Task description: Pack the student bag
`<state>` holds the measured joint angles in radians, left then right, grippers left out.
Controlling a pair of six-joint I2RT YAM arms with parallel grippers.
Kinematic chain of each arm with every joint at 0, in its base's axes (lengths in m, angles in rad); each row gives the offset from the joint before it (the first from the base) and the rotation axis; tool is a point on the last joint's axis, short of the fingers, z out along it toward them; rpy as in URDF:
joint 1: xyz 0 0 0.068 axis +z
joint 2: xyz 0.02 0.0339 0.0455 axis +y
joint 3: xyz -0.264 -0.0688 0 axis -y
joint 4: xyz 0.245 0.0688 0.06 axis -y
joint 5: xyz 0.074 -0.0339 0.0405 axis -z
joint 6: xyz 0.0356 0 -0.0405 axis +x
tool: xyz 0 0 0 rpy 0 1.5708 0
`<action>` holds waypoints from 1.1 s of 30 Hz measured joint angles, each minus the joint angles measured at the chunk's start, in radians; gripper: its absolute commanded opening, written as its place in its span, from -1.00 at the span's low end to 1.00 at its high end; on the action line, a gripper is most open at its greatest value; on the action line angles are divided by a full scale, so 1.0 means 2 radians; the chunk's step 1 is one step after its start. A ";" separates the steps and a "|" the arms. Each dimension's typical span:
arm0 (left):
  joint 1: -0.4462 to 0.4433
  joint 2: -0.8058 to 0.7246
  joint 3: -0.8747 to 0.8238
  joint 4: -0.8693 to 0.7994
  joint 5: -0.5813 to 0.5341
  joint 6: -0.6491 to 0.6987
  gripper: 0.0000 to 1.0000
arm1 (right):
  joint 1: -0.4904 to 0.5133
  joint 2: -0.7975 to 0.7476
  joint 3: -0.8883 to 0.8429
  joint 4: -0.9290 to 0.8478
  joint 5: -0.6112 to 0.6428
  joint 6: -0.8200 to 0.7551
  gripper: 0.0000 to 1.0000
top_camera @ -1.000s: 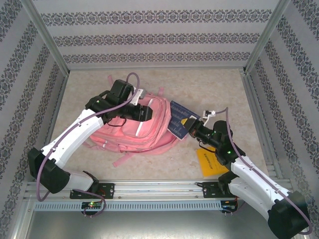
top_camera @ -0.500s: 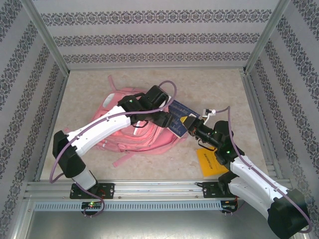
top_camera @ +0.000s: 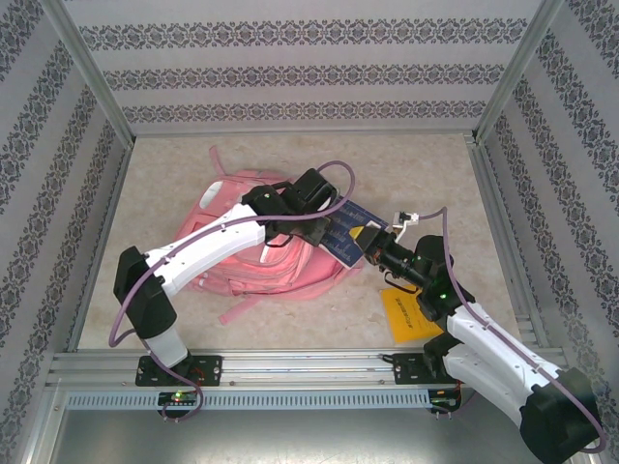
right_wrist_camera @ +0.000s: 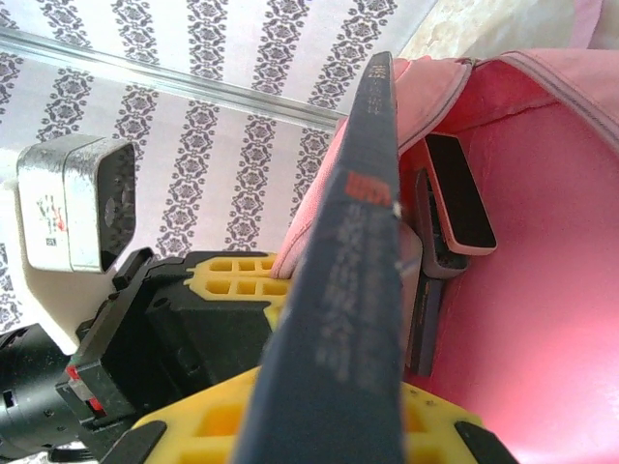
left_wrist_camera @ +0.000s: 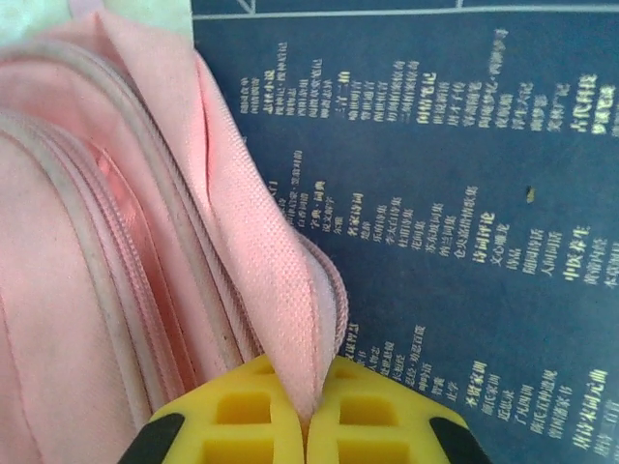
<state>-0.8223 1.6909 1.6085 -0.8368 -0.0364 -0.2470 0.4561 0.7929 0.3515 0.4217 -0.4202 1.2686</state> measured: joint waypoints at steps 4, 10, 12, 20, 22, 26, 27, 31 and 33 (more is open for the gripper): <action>0.043 -0.058 -0.039 0.017 0.055 -0.008 -1.00 | 0.000 -0.015 0.000 -0.013 -0.001 -0.019 -1.00; 0.137 -0.186 -0.075 0.023 0.089 -0.031 -1.00 | 0.008 -0.020 -0.018 -0.018 -0.005 -0.051 -1.00; 0.151 -0.211 -0.075 0.018 0.089 -0.035 -1.00 | 0.015 -0.010 -0.026 -0.027 -0.006 -0.064 -1.00; 0.160 -0.216 -0.069 -0.013 0.093 -0.038 -1.00 | 0.065 0.038 -0.027 -0.061 -0.010 -0.111 -1.00; 0.160 -0.213 -0.061 -0.018 0.094 -0.038 -1.00 | 0.066 0.044 -0.027 -0.059 -0.011 -0.109 -1.00; 0.160 -0.209 -0.051 -0.024 0.094 -0.038 -1.00 | 0.070 0.056 -0.006 -0.048 -0.012 -0.084 -1.00; 0.160 -0.208 -0.051 -0.024 0.095 -0.038 -1.00 | 0.073 0.060 0.003 -0.043 -0.012 -0.077 -1.00; 0.160 -0.205 -0.051 -0.025 0.097 -0.038 -1.00 | 0.090 0.081 0.049 -0.011 -0.014 -0.048 -1.00; 0.160 -0.204 -0.051 -0.025 0.097 -0.038 -1.00 | 0.099 0.100 0.073 0.009 -0.014 -0.035 -1.00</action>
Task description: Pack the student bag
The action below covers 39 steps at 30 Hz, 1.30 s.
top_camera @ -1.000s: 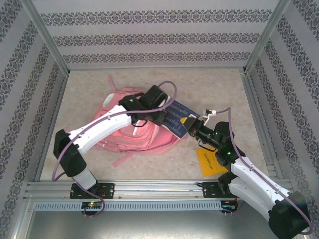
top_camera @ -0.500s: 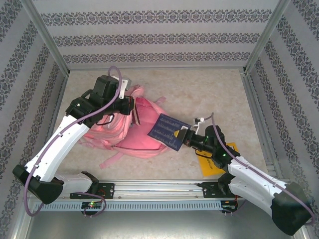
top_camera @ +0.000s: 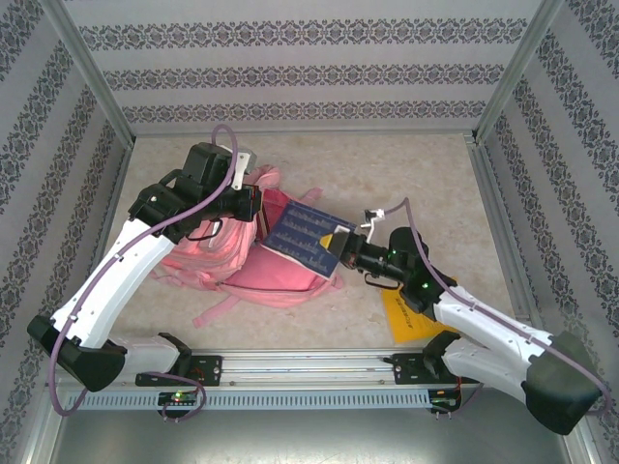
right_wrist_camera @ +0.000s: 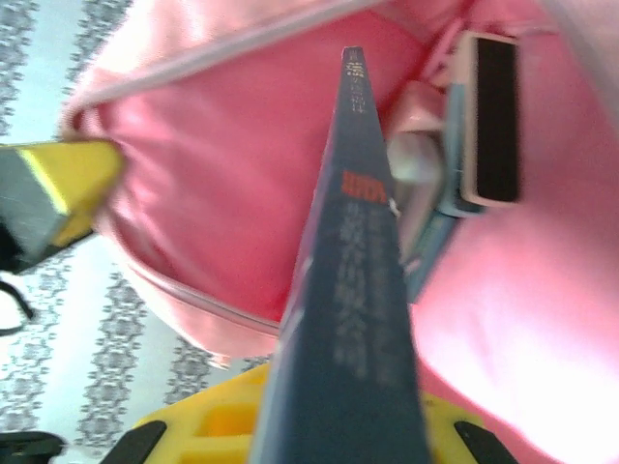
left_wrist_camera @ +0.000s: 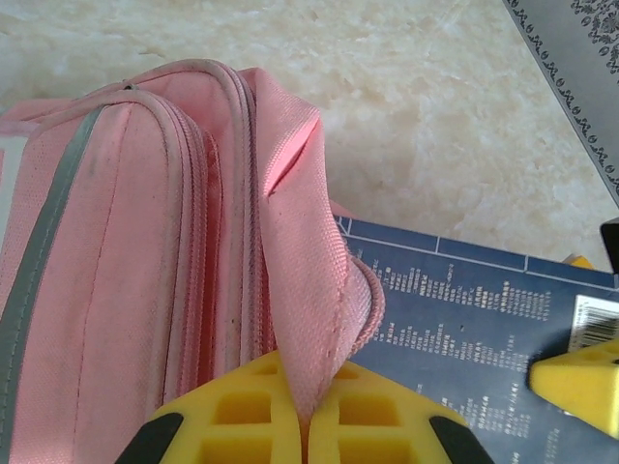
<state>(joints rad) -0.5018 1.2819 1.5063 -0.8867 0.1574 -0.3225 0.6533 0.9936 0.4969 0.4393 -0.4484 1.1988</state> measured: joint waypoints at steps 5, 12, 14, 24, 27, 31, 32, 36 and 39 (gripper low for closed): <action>0.000 0.000 0.003 -0.001 0.000 0.000 -1.00 | 0.017 0.057 0.037 0.046 -0.002 0.027 -1.00; 0.000 0.002 0.020 -0.017 -0.002 0.000 -1.00 | 0.026 0.133 0.043 0.092 -0.001 0.044 -1.00; 0.000 0.002 0.026 -0.022 -0.004 0.000 -1.00 | 0.027 0.154 0.043 0.103 0.000 0.043 -1.00; 0.003 0.003 0.032 -0.025 0.000 -0.001 -1.00 | 0.034 0.249 0.049 0.147 0.007 0.041 -1.00; 0.003 0.004 0.032 -0.025 0.003 -0.004 -1.00 | 0.047 0.257 0.068 0.146 0.010 0.040 -1.00; 0.003 0.006 0.032 -0.025 0.011 -0.008 -1.00 | 0.066 0.268 0.111 0.132 0.022 0.038 -1.00; 0.003 0.007 0.032 -0.025 0.012 -0.009 -1.00 | 0.069 0.273 0.123 0.127 0.026 0.037 -1.00; 0.003 0.011 0.035 -0.025 0.015 -0.010 -1.00 | 0.081 0.310 0.197 0.072 0.051 0.038 -1.00; 0.003 0.014 0.043 -0.027 0.014 -0.009 -1.00 | 0.086 0.354 0.264 0.022 0.062 0.038 -1.00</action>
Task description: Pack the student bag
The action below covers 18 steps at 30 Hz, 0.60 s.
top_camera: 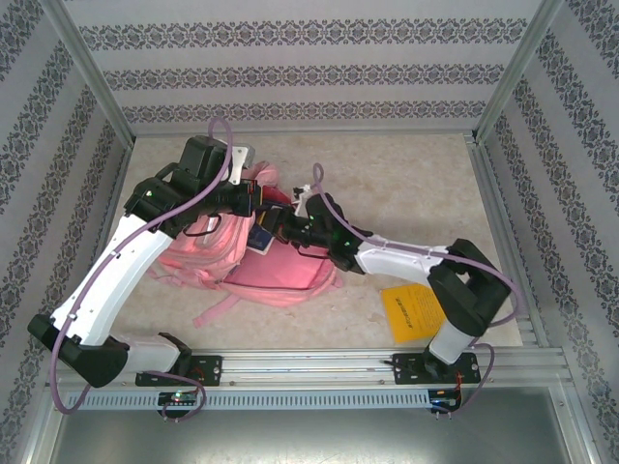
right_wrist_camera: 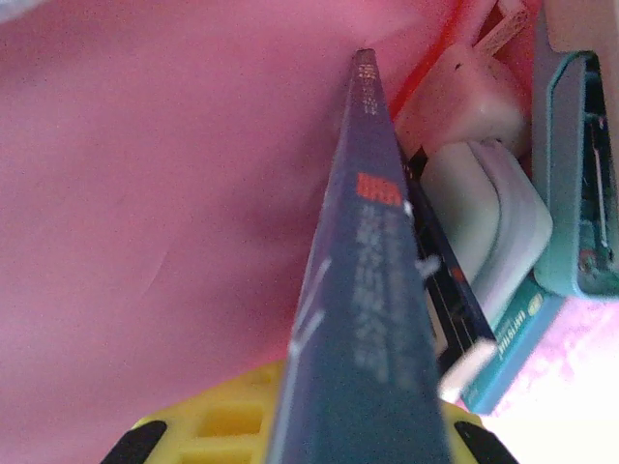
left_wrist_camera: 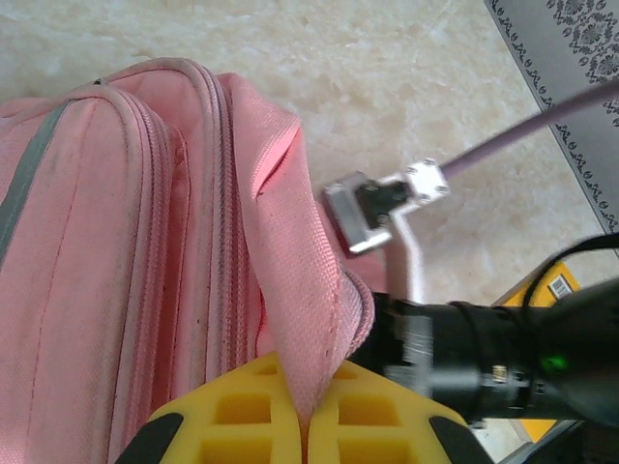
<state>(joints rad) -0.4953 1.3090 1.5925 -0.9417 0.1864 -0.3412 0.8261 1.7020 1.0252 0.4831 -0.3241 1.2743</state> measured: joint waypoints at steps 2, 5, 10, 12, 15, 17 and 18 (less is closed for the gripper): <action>0.000 0.003 0.006 -0.003 0.000 0.000 -1.00 | 0.005 0.031 0.041 -0.026 0.005 0.000 -1.00; 0.000 0.004 0.010 -0.009 0.001 0.000 -1.00 | 0.015 0.074 0.093 -0.061 0.015 0.004 -1.00; 0.000 0.010 0.010 -0.009 0.010 -0.001 -1.00 | 0.035 0.138 0.155 -0.081 0.051 0.017 -0.60; 0.000 0.011 0.010 -0.008 0.009 -0.002 -1.00 | 0.038 0.163 0.182 -0.078 0.052 0.018 -0.37; 0.004 0.011 0.010 -0.004 0.006 -0.002 -1.00 | 0.039 0.192 0.208 -0.052 0.042 0.024 0.00; 0.007 0.011 0.010 0.001 0.007 -0.002 -1.00 | 0.036 0.193 0.208 -0.041 0.033 0.023 0.28; 0.007 0.011 0.010 0.003 0.008 -0.002 -1.00 | 0.035 0.191 0.206 -0.037 0.031 0.021 0.39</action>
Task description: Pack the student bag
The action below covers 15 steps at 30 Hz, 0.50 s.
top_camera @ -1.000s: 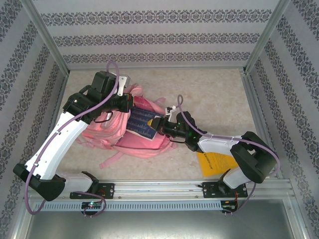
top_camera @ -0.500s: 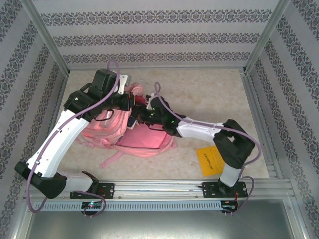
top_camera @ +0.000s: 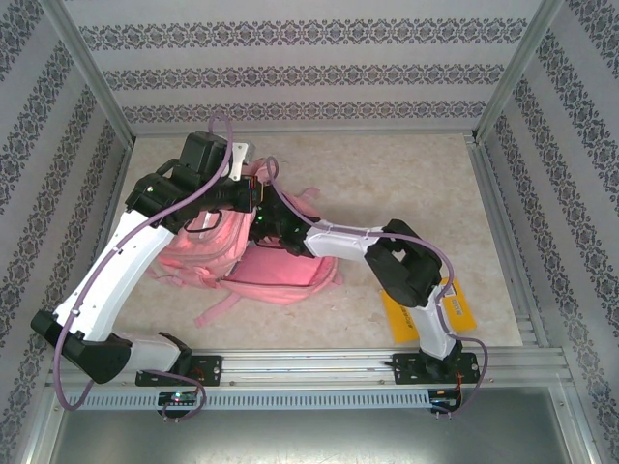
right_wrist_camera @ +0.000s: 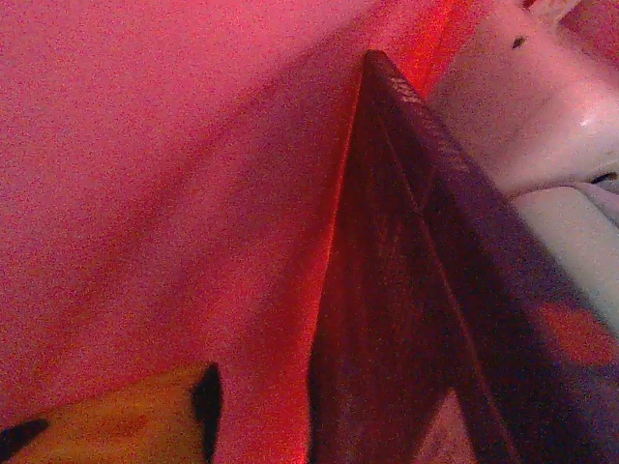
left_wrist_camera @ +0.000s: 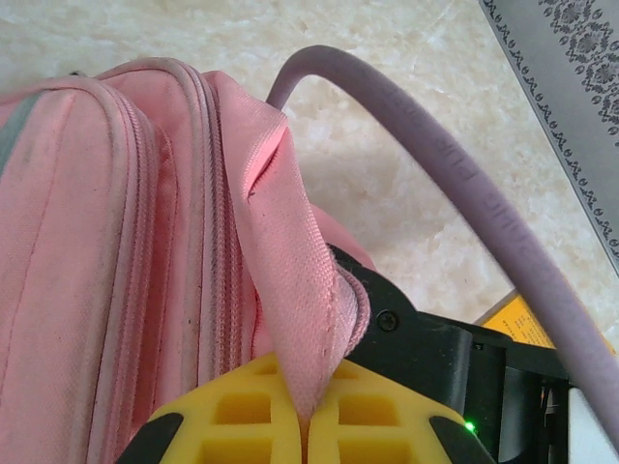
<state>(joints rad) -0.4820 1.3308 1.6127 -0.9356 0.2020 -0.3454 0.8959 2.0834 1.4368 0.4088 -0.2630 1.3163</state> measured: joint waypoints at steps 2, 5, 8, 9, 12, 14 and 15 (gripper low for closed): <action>0.003 0.000 0.000 0.002 0.002 0.000 -1.00 | -0.001 -0.010 -0.014 0.008 -0.002 -0.008 0.49; 0.006 0.000 0.000 0.003 0.006 0.000 -1.00 | -0.002 -0.042 -0.054 0.022 -0.004 -0.023 0.58; 0.011 0.000 -0.006 0.009 0.009 0.000 -1.00 | -0.005 -0.082 -0.094 0.026 -0.006 -0.038 0.59; 0.012 0.000 -0.010 0.013 0.012 0.000 -1.00 | -0.005 -0.094 -0.106 0.026 -0.005 -0.043 0.59; 0.014 -0.001 -0.019 0.023 0.017 0.000 -1.00 | -0.008 -0.129 -0.141 0.026 -0.001 -0.054 0.59; 0.016 -0.001 -0.023 0.027 0.019 0.000 -1.00 | -0.009 -0.148 -0.160 0.024 0.002 -0.061 0.57; 0.016 -0.001 -0.025 0.027 0.019 0.000 -1.00 | -0.009 -0.159 -0.171 0.022 0.004 -0.069 0.57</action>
<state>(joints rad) -0.4492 1.3285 1.5631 -0.8806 0.2405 -0.3458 0.8787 1.7649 1.0950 0.4526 -0.2546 1.1790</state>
